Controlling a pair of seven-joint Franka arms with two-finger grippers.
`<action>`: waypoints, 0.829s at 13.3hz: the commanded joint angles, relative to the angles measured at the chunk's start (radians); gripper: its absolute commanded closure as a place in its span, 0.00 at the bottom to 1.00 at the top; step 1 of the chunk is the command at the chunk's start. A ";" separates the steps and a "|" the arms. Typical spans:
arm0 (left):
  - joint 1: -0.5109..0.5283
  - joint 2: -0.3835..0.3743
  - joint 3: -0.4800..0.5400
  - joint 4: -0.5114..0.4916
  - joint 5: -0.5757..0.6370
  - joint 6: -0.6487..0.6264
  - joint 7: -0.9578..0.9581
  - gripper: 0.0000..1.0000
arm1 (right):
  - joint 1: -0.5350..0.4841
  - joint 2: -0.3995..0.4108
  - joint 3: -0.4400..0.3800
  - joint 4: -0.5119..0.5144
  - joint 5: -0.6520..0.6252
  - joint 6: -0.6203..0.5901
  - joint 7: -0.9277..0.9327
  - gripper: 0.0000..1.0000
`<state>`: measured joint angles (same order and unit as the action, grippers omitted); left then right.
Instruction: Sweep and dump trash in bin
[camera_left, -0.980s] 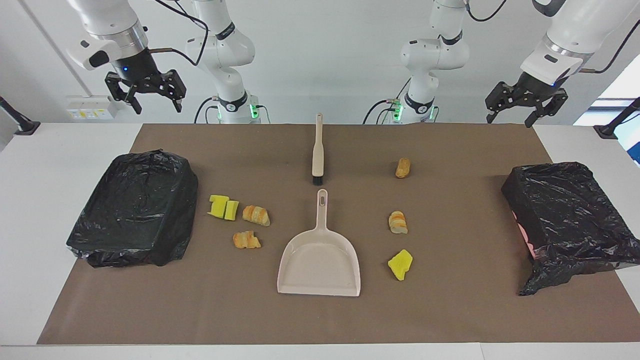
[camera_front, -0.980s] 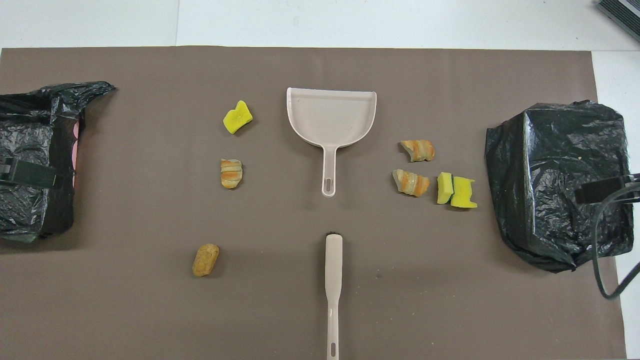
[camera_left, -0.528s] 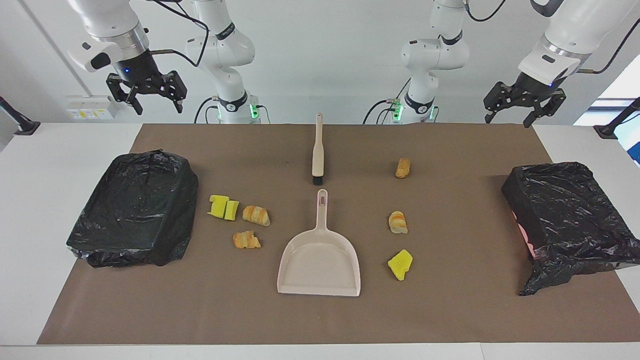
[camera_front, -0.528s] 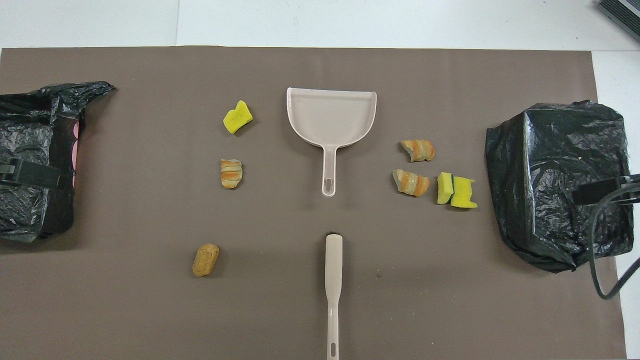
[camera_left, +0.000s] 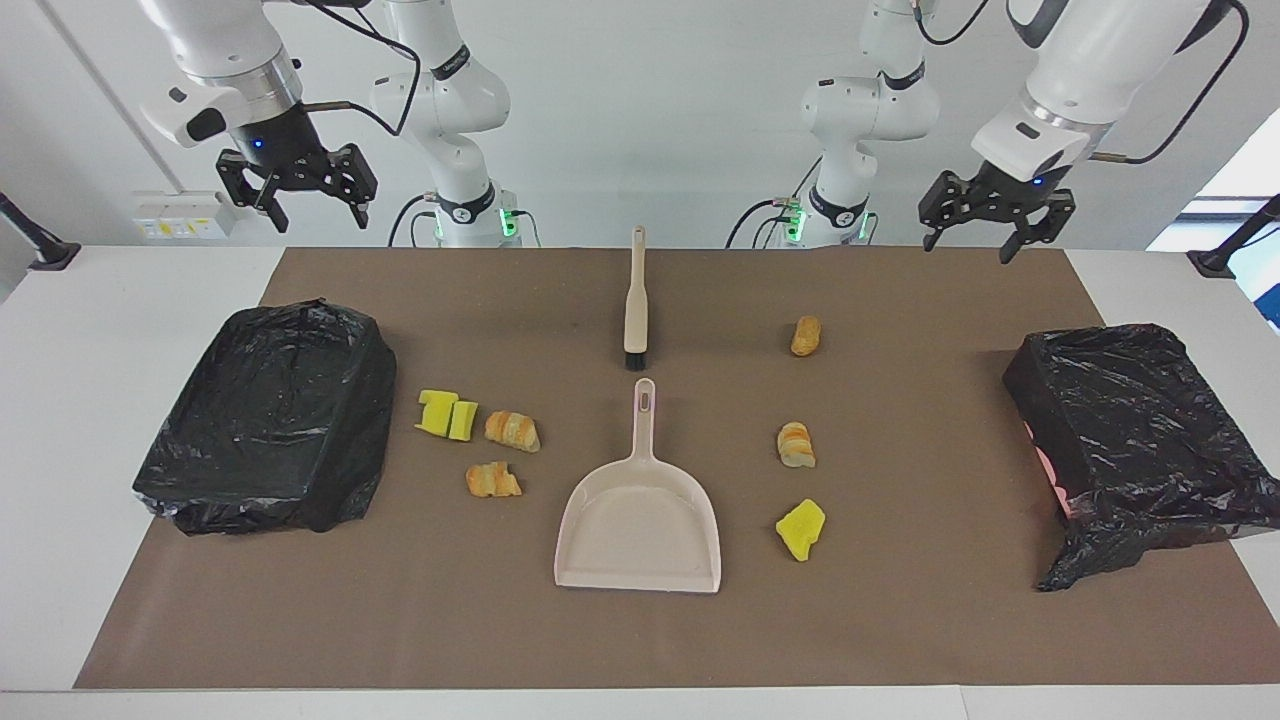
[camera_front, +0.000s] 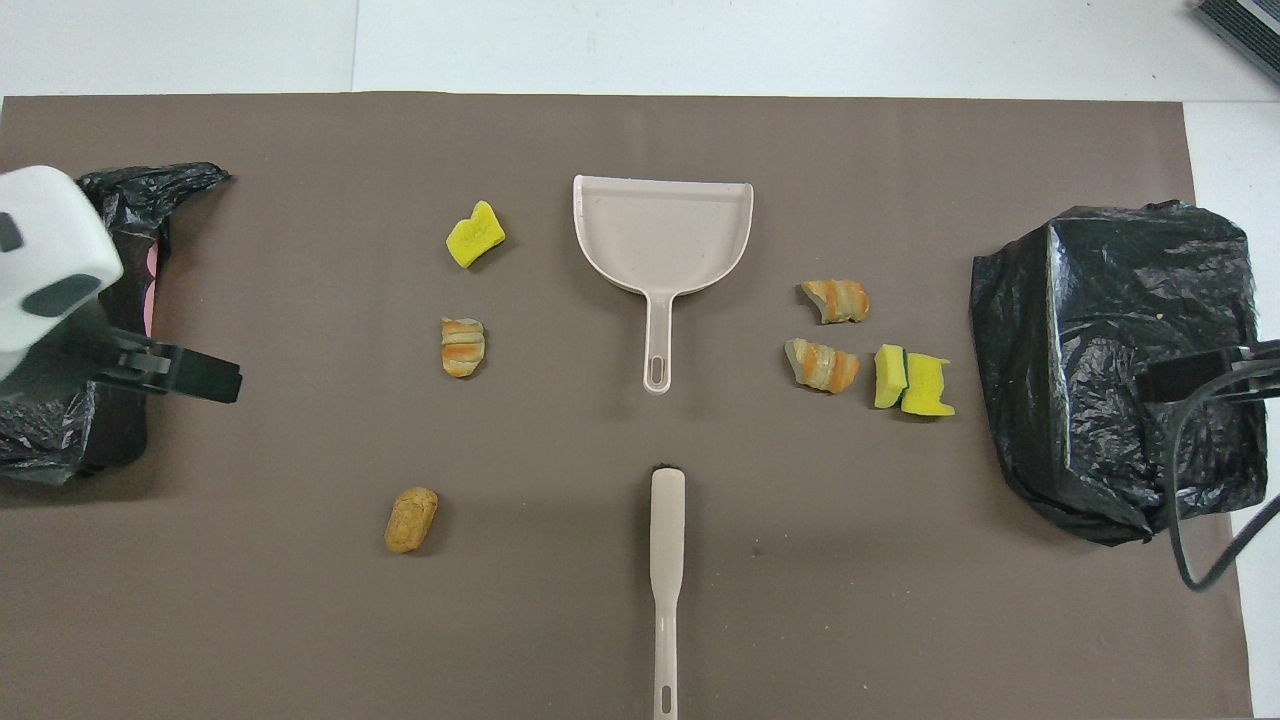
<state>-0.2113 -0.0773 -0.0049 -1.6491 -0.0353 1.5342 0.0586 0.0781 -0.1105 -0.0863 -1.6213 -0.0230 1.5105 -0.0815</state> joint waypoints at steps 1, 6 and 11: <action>-0.143 -0.085 0.006 -0.176 0.009 0.110 -0.127 0.00 | 0.015 0.023 0.007 -0.018 0.003 0.071 -0.012 0.00; -0.413 -0.113 0.006 -0.348 0.008 0.288 -0.418 0.00 | 0.068 0.120 0.008 -0.008 0.014 0.178 0.052 0.00; -0.624 -0.090 0.003 -0.460 0.009 0.427 -0.627 0.00 | 0.097 0.221 0.008 -0.009 0.017 0.280 0.055 0.00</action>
<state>-0.7583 -0.1451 -0.0209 -2.0403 -0.0349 1.8948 -0.5024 0.1653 0.0700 -0.0789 -1.6332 -0.0203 1.7553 -0.0422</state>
